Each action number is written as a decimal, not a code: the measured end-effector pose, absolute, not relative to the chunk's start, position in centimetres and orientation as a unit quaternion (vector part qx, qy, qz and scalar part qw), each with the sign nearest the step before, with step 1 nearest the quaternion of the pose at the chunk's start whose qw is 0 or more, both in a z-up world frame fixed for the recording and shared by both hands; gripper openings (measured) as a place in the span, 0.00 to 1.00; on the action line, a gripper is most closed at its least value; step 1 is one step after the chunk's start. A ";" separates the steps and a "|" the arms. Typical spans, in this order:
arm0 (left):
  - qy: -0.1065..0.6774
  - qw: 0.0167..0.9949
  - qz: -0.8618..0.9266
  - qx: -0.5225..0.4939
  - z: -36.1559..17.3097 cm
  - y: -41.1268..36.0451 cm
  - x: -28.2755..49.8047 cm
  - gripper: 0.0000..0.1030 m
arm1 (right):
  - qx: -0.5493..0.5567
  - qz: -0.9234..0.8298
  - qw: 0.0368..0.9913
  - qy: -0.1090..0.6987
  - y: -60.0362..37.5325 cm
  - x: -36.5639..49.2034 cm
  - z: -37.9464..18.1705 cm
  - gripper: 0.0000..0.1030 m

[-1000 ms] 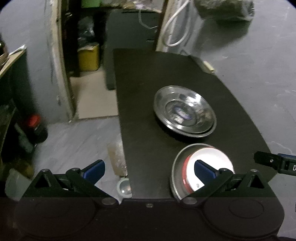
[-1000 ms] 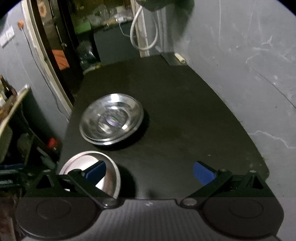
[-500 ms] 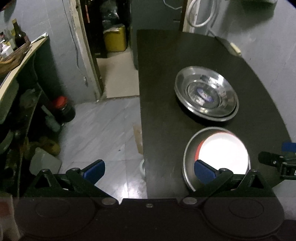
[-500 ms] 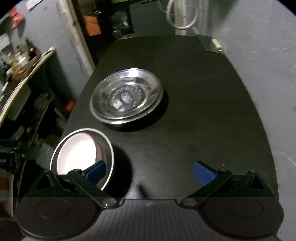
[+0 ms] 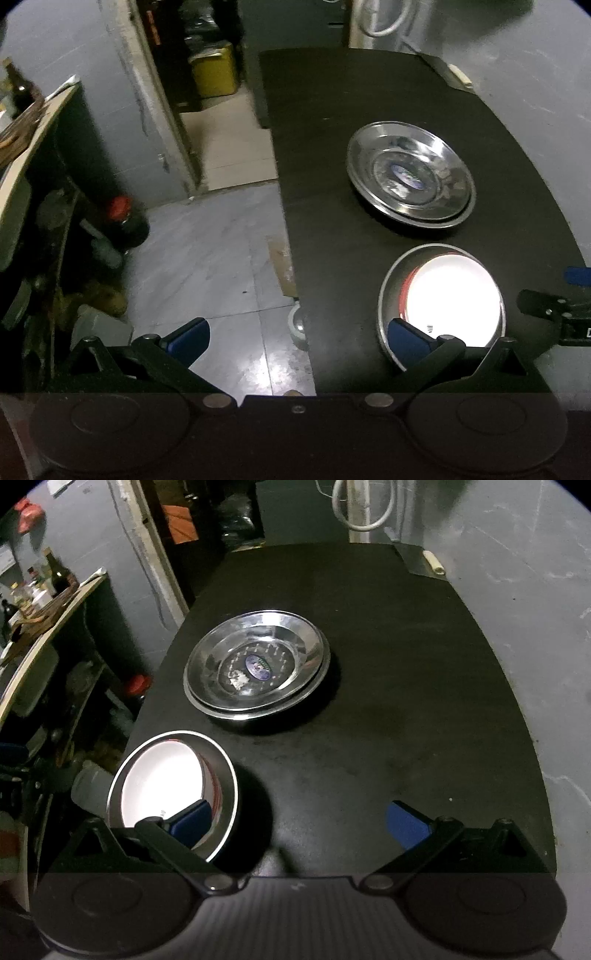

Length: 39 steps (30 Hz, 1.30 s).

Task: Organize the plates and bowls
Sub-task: 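Move the left tool down to the steel bowl's rim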

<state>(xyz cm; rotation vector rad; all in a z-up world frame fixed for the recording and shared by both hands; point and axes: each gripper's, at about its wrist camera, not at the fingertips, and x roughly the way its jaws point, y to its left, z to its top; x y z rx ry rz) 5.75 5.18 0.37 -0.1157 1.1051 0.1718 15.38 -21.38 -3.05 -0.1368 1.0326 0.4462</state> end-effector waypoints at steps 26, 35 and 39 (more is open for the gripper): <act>0.542 0.838 0.047 -0.047 -2.8 5.3 8.3 0.99 | -0.073 0.195 0.821 0.532 -20.1 16.5 -5.0 1.00; 0.540 0.839 0.046 -0.038 -3.1 5.2 8.4 0.99 | -0.071 0.197 0.818 0.536 -20.1 16.8 -5.3 1.00; 0.543 0.838 0.047 -0.028 -3.3 5.1 8.6 0.99 | -0.071 0.195 0.816 0.540 -20.1 16.8 -5.6 1.00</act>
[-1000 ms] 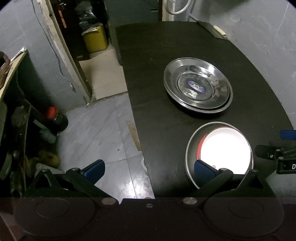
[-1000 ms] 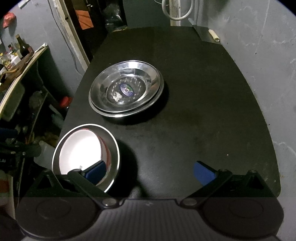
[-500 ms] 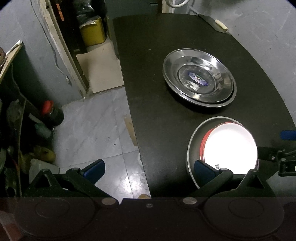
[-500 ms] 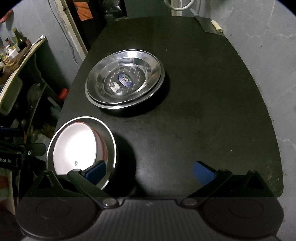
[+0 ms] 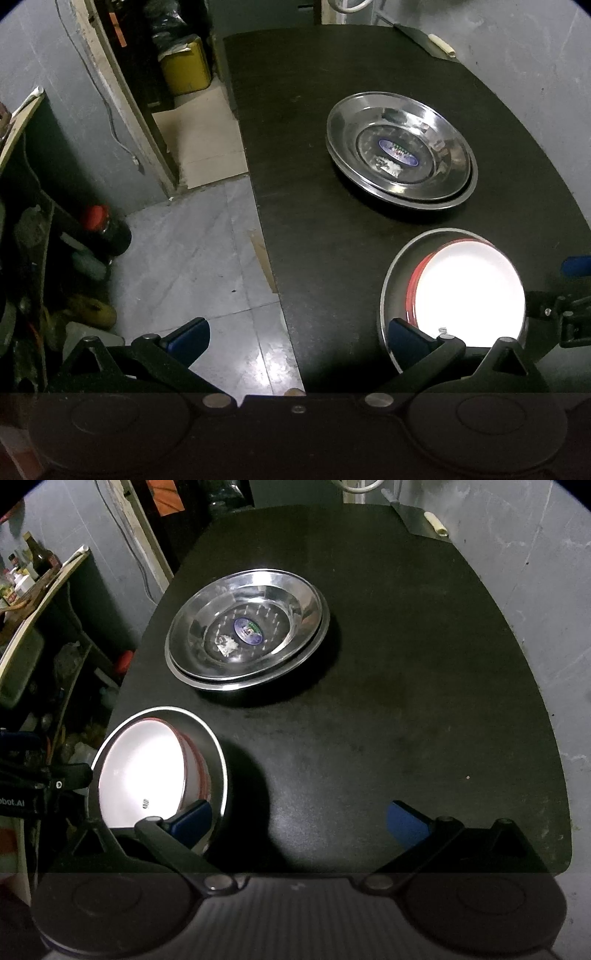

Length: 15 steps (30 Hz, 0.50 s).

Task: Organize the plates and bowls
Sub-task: 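Move the left tool down to the steel bowl's rim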

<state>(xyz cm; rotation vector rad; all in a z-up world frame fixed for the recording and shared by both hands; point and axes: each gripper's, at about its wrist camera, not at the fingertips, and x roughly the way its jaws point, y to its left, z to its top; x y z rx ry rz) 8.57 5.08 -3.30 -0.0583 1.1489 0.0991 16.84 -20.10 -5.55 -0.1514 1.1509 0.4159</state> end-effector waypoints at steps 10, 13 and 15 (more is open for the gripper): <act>0.544 0.838 0.043 -0.021 -3.4 5.0 8.7 0.99 | -0.074 0.194 0.812 0.546 -19.9 17.1 -6.2 1.00; 0.544 0.838 0.041 -0.013 -3.5 4.8 8.7 0.99 | -0.075 0.195 0.810 0.548 -19.9 17.2 -6.3 1.00; 0.545 0.837 0.040 -0.007 -3.5 4.6 8.8 0.99 | -0.075 0.196 0.809 0.549 -19.9 17.2 -6.5 1.00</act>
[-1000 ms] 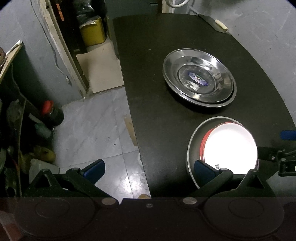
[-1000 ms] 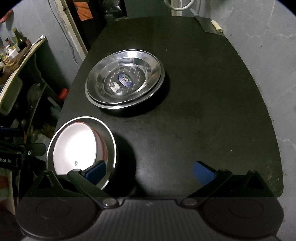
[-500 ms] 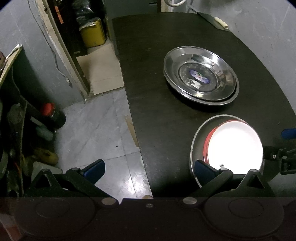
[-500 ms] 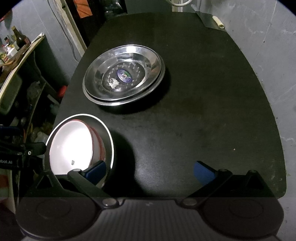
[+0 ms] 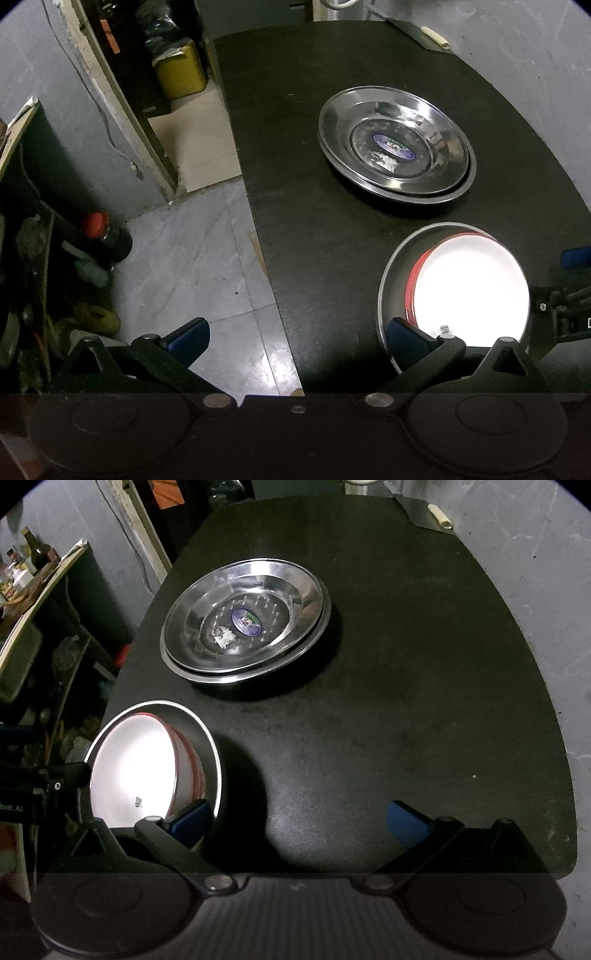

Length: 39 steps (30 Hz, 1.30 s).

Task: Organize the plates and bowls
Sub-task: 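Move the left tool down to the steel bowl's rim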

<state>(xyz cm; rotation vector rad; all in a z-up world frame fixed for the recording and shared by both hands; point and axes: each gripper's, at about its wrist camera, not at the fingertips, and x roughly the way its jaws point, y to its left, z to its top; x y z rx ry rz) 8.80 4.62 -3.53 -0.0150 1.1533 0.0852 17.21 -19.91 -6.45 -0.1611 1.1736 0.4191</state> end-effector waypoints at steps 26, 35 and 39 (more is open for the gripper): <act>0.547 0.835 0.035 0.045 -4.0 3.4 9.3 0.99 | -0.083 0.201 0.803 0.555 -19.4 17.7 -7.2 1.00; 0.544 0.835 0.031 0.072 -4.1 2.9 9.5 0.99 | -0.103 0.204 0.806 0.546 -18.9 17.4 -7.0 0.99; 0.541 0.837 0.028 0.079 -4.0 2.6 9.5 0.96 | -0.102 0.216 0.807 0.541 -18.8 17.2 -6.8 0.89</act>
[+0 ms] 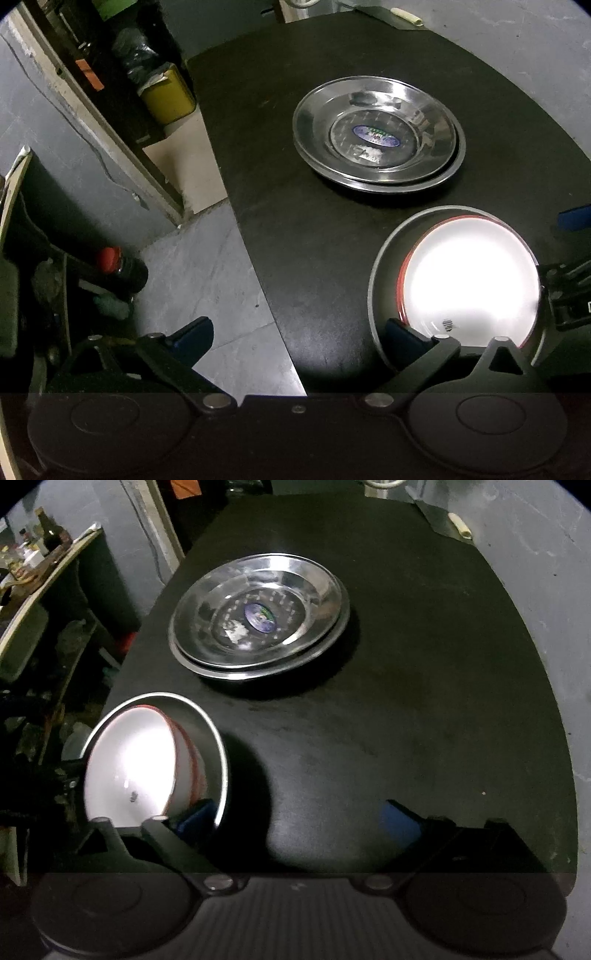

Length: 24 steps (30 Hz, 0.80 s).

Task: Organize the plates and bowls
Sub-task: 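Move the left tool down to the steel bowl's rim, then close the left tool on the steel bowl rim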

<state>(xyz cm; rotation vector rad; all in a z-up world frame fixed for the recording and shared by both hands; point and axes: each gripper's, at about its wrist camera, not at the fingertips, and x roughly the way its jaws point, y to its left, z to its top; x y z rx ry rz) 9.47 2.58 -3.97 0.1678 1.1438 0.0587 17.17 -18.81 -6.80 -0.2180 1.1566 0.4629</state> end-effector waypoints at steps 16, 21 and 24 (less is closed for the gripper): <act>0.538 0.840 0.001 0.072 -3.7 2.5 9.2 0.80 | -0.091 0.258 0.798 0.536 -18.2 16.6 -6.3 0.57; 0.537 0.841 -0.011 0.066 -3.7 2.4 9.2 0.73 | -0.093 0.270 0.795 0.535 -17.8 16.3 -6.2 0.45; 0.537 0.841 -0.023 0.058 -3.6 2.4 9.2 0.65 | -0.094 0.276 0.794 0.533 -17.6 16.2 -6.1 0.38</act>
